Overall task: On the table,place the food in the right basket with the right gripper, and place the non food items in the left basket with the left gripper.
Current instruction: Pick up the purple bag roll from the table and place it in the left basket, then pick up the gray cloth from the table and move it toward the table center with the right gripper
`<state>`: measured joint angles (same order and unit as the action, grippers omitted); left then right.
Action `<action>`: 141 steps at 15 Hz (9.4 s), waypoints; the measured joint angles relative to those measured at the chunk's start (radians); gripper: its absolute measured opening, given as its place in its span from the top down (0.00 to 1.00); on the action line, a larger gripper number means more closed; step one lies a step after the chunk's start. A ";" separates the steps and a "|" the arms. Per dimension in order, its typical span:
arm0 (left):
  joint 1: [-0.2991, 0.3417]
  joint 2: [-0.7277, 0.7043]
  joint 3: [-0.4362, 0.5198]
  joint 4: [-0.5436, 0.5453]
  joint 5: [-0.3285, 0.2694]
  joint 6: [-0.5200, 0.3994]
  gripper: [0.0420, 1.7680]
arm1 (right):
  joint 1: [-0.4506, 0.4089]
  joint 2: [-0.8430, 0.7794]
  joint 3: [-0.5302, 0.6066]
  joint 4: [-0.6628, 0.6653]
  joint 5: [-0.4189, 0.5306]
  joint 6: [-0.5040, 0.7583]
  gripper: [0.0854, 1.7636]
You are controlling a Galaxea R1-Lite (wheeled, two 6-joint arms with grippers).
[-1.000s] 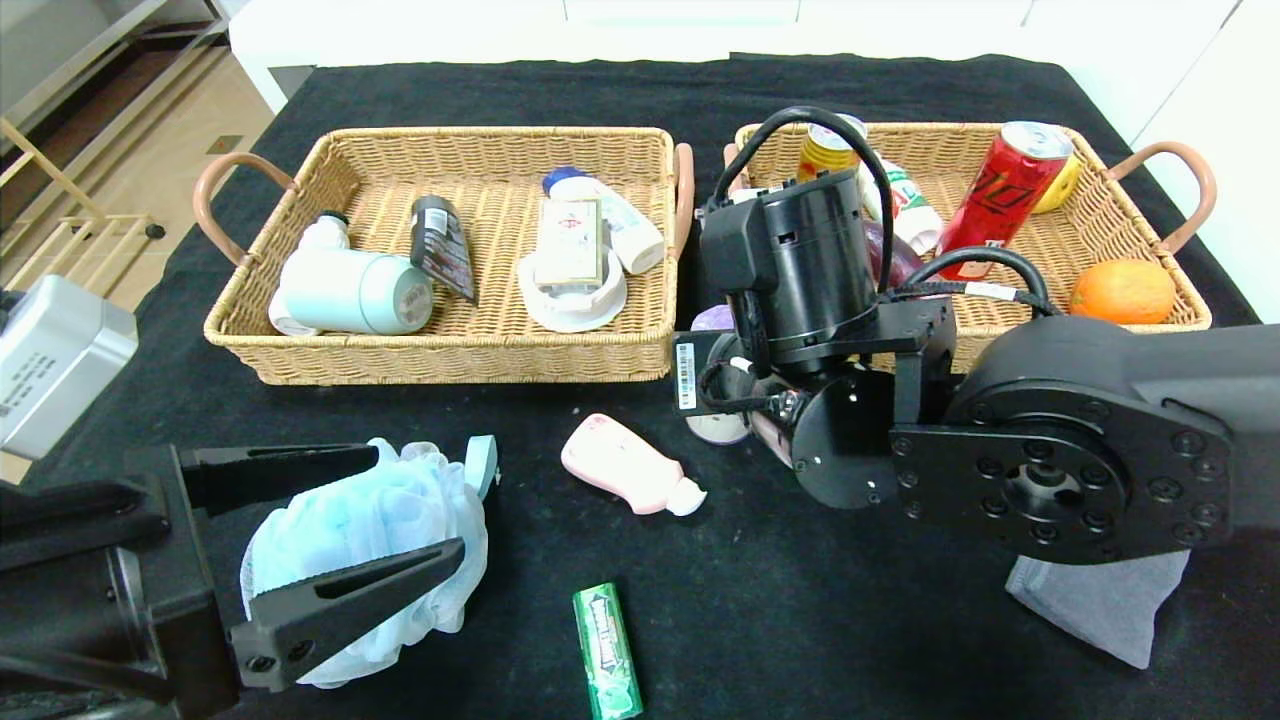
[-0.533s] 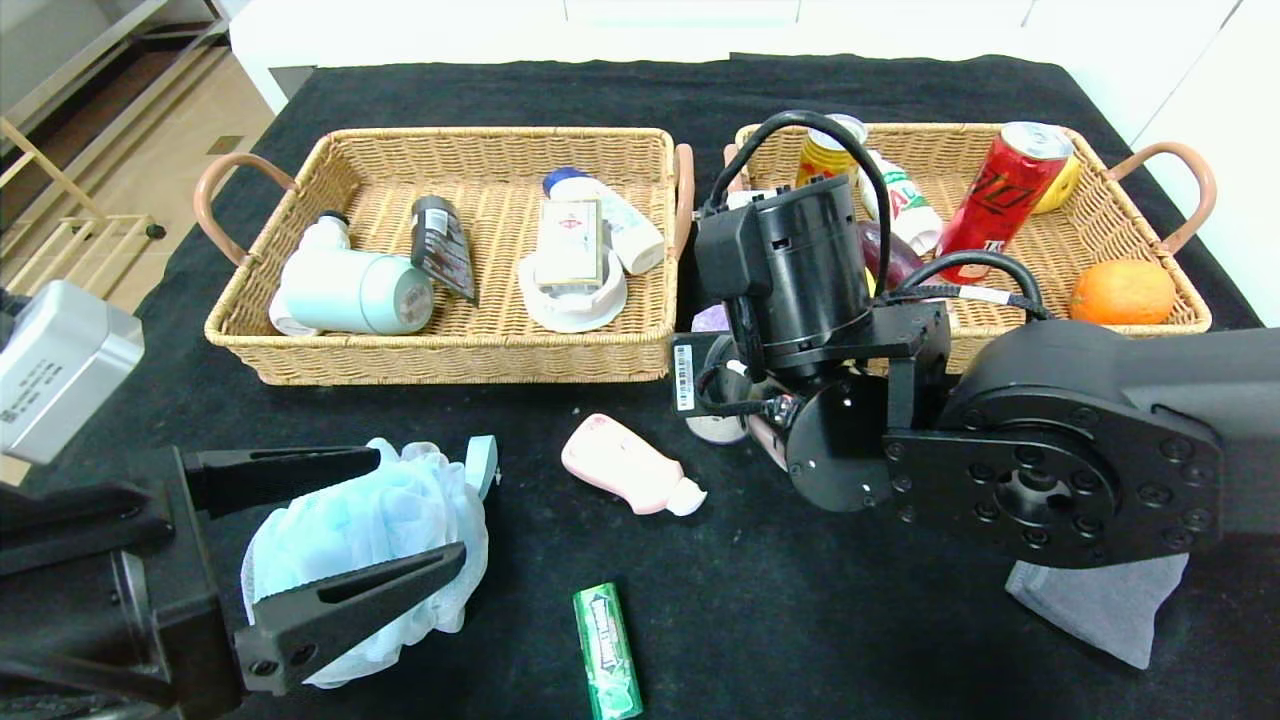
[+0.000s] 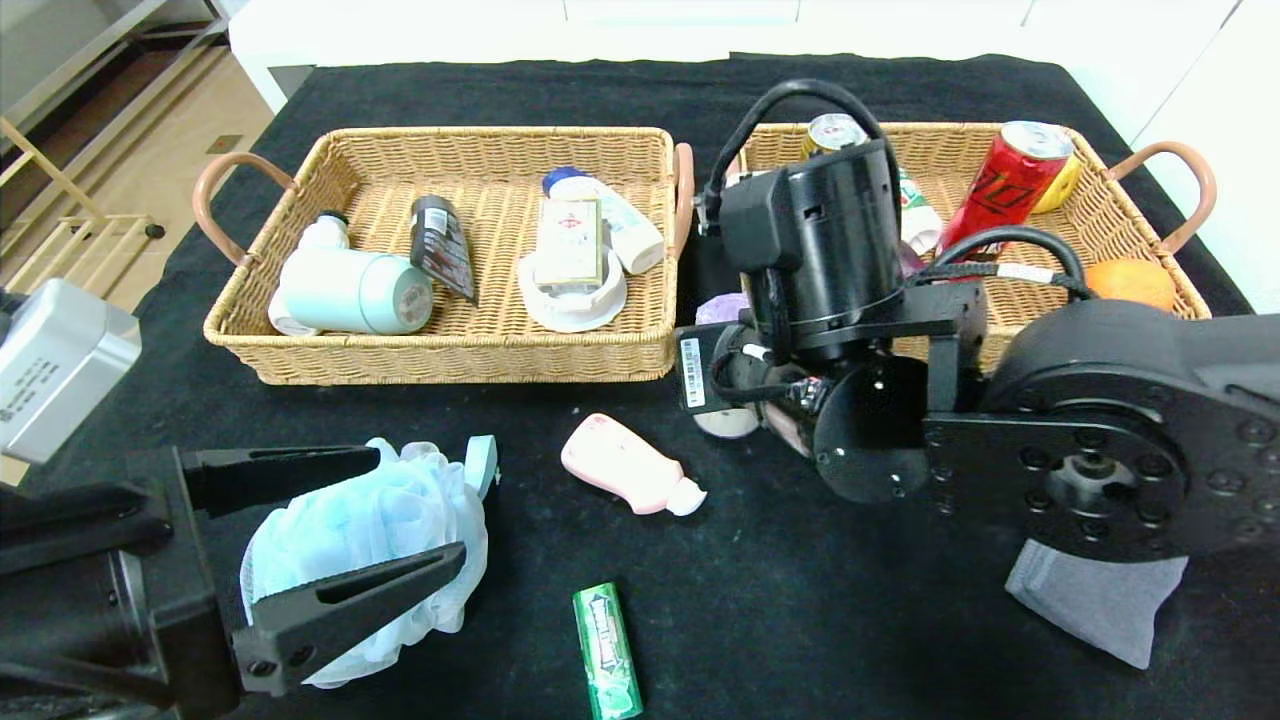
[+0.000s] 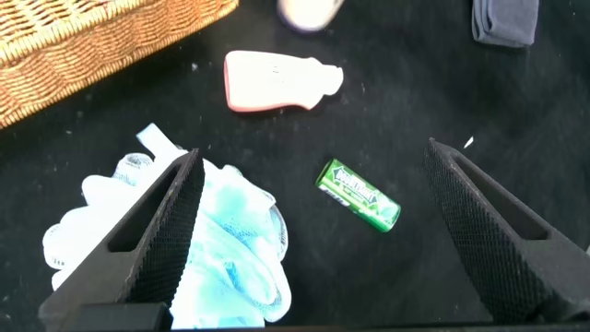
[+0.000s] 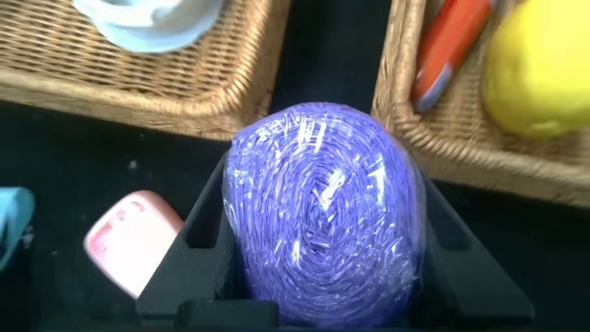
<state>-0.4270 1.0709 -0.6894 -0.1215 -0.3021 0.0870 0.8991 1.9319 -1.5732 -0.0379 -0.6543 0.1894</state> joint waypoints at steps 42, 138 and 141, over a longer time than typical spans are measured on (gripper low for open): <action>0.019 0.017 0.008 -0.054 0.003 0.004 0.03 | 0.018 0.211 -0.317 -0.310 0.184 -0.217 0.21; 0.011 0.040 0.040 -0.054 0.001 0.021 0.03 | -0.645 -0.367 0.541 0.555 0.493 0.757 0.57; 0.012 0.044 0.041 -0.054 0.001 0.022 0.03 | -0.632 -0.412 0.539 0.565 0.497 0.755 0.74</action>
<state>-0.4151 1.1151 -0.6483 -0.1755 -0.3006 0.1091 0.2674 1.5196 -1.0347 0.5272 -0.1572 0.9447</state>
